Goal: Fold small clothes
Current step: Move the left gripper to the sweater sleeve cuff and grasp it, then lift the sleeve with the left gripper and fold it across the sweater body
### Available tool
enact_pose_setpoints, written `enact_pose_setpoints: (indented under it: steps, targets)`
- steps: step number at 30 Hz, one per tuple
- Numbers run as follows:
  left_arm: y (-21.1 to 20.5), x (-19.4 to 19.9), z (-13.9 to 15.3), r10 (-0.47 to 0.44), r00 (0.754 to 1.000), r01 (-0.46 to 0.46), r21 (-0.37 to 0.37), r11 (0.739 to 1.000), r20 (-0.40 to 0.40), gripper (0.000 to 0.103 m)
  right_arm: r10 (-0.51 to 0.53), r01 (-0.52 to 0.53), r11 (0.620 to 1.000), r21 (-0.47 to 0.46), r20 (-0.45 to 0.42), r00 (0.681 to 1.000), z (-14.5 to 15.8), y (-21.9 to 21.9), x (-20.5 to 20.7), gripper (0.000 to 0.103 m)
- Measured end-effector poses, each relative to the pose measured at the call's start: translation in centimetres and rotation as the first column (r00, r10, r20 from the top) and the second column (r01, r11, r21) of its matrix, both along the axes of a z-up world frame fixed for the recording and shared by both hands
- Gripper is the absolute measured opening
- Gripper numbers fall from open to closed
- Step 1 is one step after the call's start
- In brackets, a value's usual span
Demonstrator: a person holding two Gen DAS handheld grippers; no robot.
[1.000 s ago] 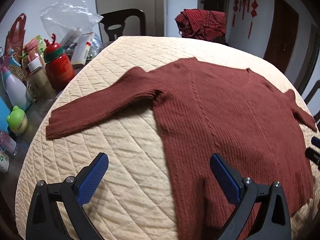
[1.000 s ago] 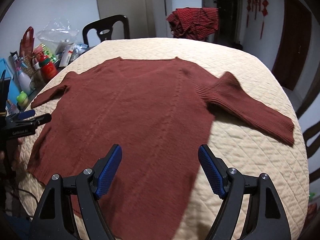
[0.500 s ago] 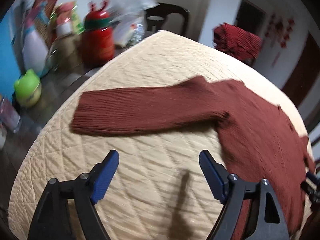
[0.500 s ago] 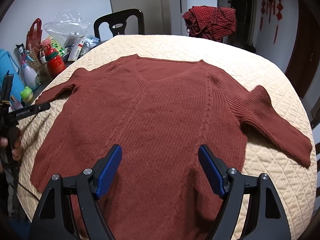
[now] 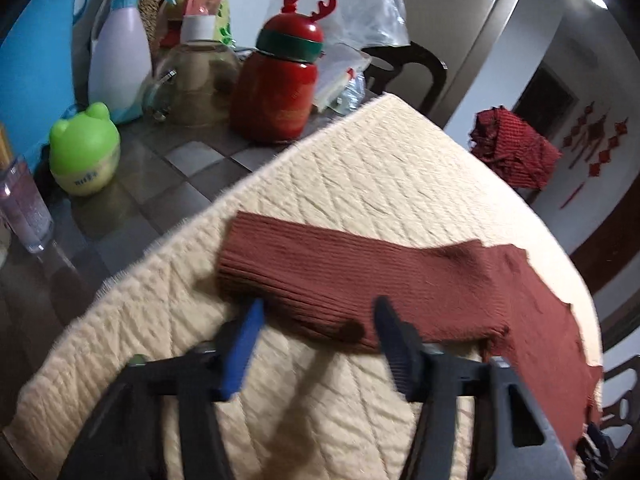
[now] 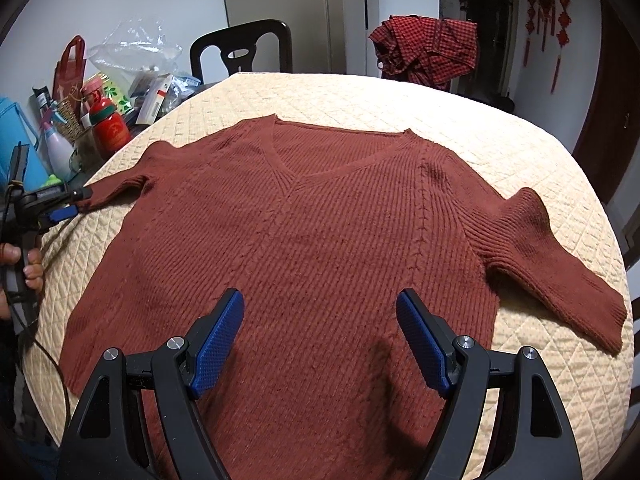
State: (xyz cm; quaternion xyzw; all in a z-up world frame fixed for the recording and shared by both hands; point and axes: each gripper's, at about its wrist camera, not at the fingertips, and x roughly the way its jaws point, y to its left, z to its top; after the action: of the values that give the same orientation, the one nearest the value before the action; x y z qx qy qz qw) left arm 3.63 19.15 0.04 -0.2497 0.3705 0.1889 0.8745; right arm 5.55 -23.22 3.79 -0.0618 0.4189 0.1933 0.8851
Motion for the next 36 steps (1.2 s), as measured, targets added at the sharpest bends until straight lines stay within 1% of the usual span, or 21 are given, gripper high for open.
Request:
enact_pose_setpoints:
  steps: [1,3,4,5,8,11,13,15,17,19,21,24,26,28,29,31,32,33,34,35,36]
  targets:
    - [0.2,-0.3,0.1,0.01,1.0,-0.01,0.017,1.0,-0.002,0.036,-0.002,0.002,1.0,0.003,0.0,1.0,0.0,-0.1,0.0,0.078]
    - [0.7,-0.2,0.0,0.017,1.0,-0.017,0.02,1.0,-0.009,0.026,-0.004,0.004,1.0,0.008,-0.001,1.0,0.0,-0.3,0.1,0.079]
    - [0.9,-0.2,0.1,0.016,1.0,-0.016,0.018,1.0,-0.006,0.017,-0.005,0.005,1.0,0.011,-0.003,1.0,-0.1,-0.3,0.1,0.078]
    - [1.1,-0.1,0.3,0.008,1.0,-0.008,0.019,1.0,-0.004,0.014,-0.005,0.005,1.0,0.014,-0.005,1.0,-0.1,-0.4,0.1,0.078]
    - [0.7,0.2,2.0,-0.024,0.999,0.022,0.059,0.998,0.035,0.012,-0.01,0.01,1.0,0.024,-0.009,1.0,-0.2,-0.8,0.2,0.079]
    - [-1.0,1.2,5.1,-0.101,0.99,0.091,0.094,0.991,0.102,0.012,-0.018,0.019,0.999,0.045,-0.011,1.0,-0.3,-1.2,0.3,0.078]
    - [-3.0,2.3,7.2,-0.172,0.974,0.155,0.119,0.981,0.147,0.012,-0.028,0.029,0.998,0.062,-0.016,0.999,-0.3,-1.6,0.5,0.079]
    - [-5.3,3.7,9.0,-0.253,0.95,0.23,0.139,0.963,0.182,0.012,-0.038,0.039,0.996,0.078,-0.02,0.999,-0.2,-1.9,0.6,0.079]
    - [-8.3,5.1,10.2,-0.347,0.915,0.321,0.149,0.935,0.204,0.012,-0.049,0.051,0.994,0.098,-0.022,0.999,0.0,-2.3,0.7,0.078]
    - [-11.8,6.3,10.6,-0.447,0.869,0.421,0.156,0.893,0.213,0.012,-0.064,0.067,0.99,0.121,-0.028,0.998,0.2,-2.9,0.8,0.078]
    - [-15.3,7.5,10.2,-0.538,0.817,0.519,0.14,0.843,0.206,0.012,-0.082,0.087,0.984,0.152,-0.04,0.996,0.4,-3.5,0.9,0.078]
    - [-20.1,8.7,8.3,-0.655,0.736,0.647,0.109,0.755,0.171,0.013,-0.104,0.113,0.974,0.195,-0.055,0.993,0.6,-4.4,0.9,0.079]
    - [-22.6,9.6,6.4,-0.717,0.686,0.715,0.065,0.696,0.125,0.013,-0.116,0.127,0.969,0.213,-0.067,0.991,0.6,-4.7,1.1,0.078]
    - [-24.1,9.9,4.8,-0.753,0.653,0.752,0.045,0.657,0.082,0.018,-0.121,0.137,0.963,0.233,-0.079,0.989,0.6,-5.0,1.3,0.078]
    - [-24.4,10.0,4.5,-0.762,0.644,0.762,0.036,0.647,0.072,0.02,-0.122,0.139,0.961,0.241,-0.084,0.989,0.6,-5.0,1.4,0.078]
    - [-24.3,9.5,4.7,-0.77,0.632,0.771,0.029,0.636,0.089,0.034,-0.12,0.14,0.957,0.256,-0.092,0.989,0.7,-5.0,1.6,0.078]
    - [-23.9,9.1,5.3,-0.766,0.633,0.768,0.035,0.64,0.109,0.039,-0.114,0.135,0.955,0.265,-0.092,0.989,0.8,-5.0,1.6,0.078]
    - [-23.1,8.7,5.8,-0.758,0.639,0.761,0.041,0.648,0.128,0.048,-0.106,0.128,0.953,0.274,-0.093,0.99,0.9,-4.9,1.7,0.078]
    - [-22.2,8.4,6.3,-0.746,0.649,0.749,0.053,0.661,0.149,0.052,-0.096,0.119,0.951,0.285,-0.096,0.991,1.0,-4.7,1.9,0.073]
    - [-21.2,8.1,6.9,-0.727,0.668,0.726,0.077,0.684,0.161,0.053,-0.084,0.111,0.949,0.294,-0.103,0.991,1.1,-4.4,2.1,0.065]
    - [-20.4,8.4,7.2,-0.706,0.691,0.699,0.102,0.708,0.156,0.053,-0.074,0.104,0.948,0.299,-0.113,0.991,1.1,-4.0,2.5,0.061]
